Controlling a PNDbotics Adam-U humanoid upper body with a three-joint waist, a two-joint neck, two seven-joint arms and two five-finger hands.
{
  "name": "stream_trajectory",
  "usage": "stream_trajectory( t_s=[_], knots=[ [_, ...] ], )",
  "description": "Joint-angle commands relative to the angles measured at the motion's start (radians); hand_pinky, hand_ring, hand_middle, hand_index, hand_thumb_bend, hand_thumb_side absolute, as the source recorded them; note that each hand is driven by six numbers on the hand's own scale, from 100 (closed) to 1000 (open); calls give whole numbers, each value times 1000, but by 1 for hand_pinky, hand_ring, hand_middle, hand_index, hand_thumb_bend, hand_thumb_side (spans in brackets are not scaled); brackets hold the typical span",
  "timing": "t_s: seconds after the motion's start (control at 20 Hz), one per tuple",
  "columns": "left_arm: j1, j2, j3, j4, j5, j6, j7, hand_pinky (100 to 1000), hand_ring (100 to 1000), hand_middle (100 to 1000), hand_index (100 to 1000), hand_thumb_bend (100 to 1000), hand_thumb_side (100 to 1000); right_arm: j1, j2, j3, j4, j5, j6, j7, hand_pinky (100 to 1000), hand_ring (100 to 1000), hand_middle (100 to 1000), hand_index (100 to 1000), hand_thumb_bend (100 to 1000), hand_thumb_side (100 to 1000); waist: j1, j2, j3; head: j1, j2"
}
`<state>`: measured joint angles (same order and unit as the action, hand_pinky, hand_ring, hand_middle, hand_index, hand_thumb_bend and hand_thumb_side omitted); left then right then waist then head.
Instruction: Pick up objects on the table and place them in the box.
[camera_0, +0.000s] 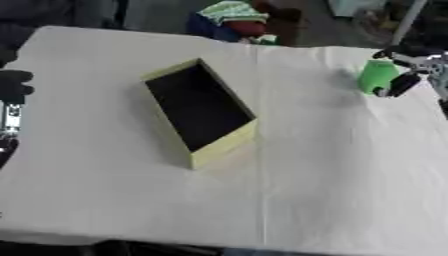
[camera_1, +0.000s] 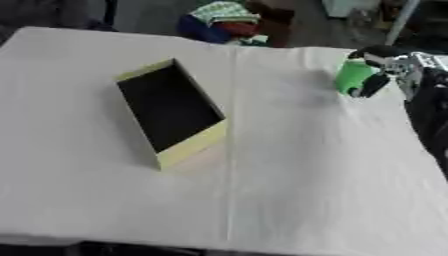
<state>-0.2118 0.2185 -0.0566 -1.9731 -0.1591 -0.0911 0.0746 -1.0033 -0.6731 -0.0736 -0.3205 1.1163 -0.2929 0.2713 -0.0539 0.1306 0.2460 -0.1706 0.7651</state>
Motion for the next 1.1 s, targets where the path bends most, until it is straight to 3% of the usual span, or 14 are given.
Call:
stream_trajectory(
  t_s=[0.05,0.45,0.5,0.65,0.7,1.0,1.05,1.1],
  knots=[
    [-16,12,3,-17,6,0,-4,653,683,734,815,245,568,-23,-26,-2,-1,19,5,-17,932,1000,948,1000,281,119,3,-10,1,-2,5],
    [-18,11,3,-17,6,0,-5,653,683,734,815,245,568,-21,-25,-1,18,45,12,-44,931,1000,939,1000,255,100,3,-7,4,-2,5],
    [-18,11,3,-17,6,0,-5,654,680,733,815,244,568,-20,-26,0,19,49,16,-48,920,991,863,990,122,100,2,-6,5,-2,5],
    [-19,11,3,-17,7,-1,-4,654,680,733,815,244,568,-17,-25,2,26,70,24,-75,918,987,854,989,107,100,2,-5,6,-2,5],
    [-19,11,3,-17,7,-1,-5,654,679,733,816,243,568,-19,-25,1,20,76,24,-85,878,934,715,950,100,100,1,-5,6,-2,5],
    [-20,10,3,-17,6,-1,-6,654,679,733,816,243,568,-14,-22,-2,22,110,19,-169,878,934,712,943,100,100,0,-4,6,-1,5],
    [-19,10,3,-17,6,-1,-6,654,678,733,816,241,568,-18,-24,-5,21,110,15,-177,789,841,505,841,100,100,0,-6,6,-1,5],
    [-19,10,3,-17,6,-1,-5,654,678,733,816,241,568,-29,-27,-11,6,111,7,-190,771,820,479,814,100,100,1,-7,5,0,5]
  ],
)
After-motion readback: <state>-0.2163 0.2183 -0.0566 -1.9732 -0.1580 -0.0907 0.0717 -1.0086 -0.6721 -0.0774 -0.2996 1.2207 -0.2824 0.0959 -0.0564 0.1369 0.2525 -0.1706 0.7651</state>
